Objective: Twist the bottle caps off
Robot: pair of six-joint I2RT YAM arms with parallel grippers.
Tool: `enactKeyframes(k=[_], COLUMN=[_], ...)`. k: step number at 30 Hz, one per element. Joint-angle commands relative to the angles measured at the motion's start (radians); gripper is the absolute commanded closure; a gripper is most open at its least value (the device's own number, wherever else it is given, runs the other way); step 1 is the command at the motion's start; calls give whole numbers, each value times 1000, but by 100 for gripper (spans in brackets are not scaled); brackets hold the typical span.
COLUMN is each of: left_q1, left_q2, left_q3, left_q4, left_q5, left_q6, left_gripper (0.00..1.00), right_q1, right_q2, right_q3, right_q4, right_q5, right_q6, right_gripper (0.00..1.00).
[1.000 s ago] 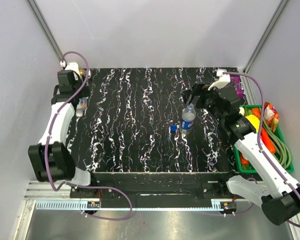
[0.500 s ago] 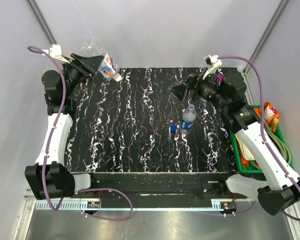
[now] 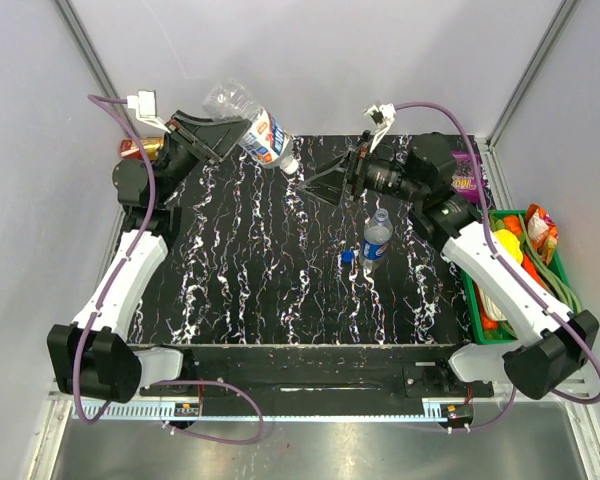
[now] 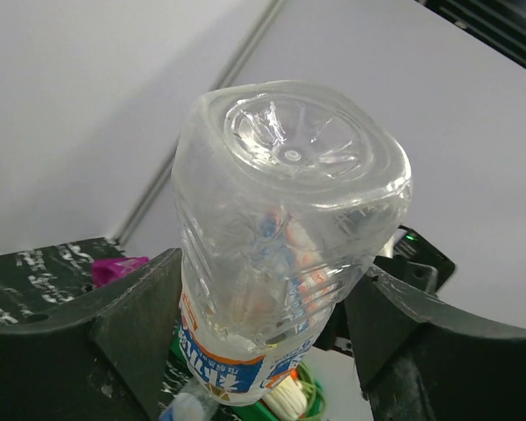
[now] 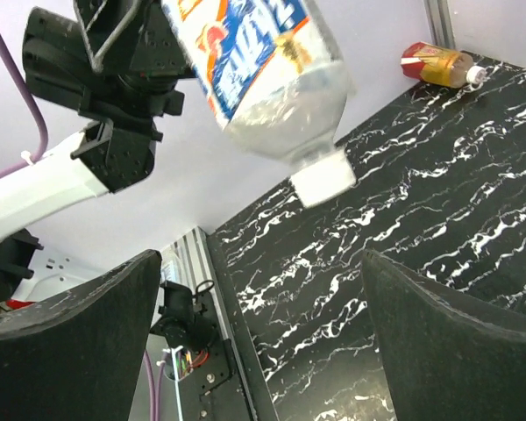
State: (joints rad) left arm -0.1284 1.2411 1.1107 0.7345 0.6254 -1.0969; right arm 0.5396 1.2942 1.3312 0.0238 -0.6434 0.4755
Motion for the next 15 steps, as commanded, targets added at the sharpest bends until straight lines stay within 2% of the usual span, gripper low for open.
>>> enactKeyframes(k=[1,7,15], left_q1=[-43,-77,-117], left_q2=[15,69,96], left_q3=[-3,-6,3], left_q4=[187,364,381], left_q5=[28,7,19], left_q6=[-101,-237,-248], left_gripper=[35,36,36], right_q1=[2,2,2], right_q2=[40,57,48], right_q3=[62,77,51], right_q4=[93,60,160], right_q5=[-48,-51,-127], right_q6=[48,6,45], right_gripper=[0,0,1])
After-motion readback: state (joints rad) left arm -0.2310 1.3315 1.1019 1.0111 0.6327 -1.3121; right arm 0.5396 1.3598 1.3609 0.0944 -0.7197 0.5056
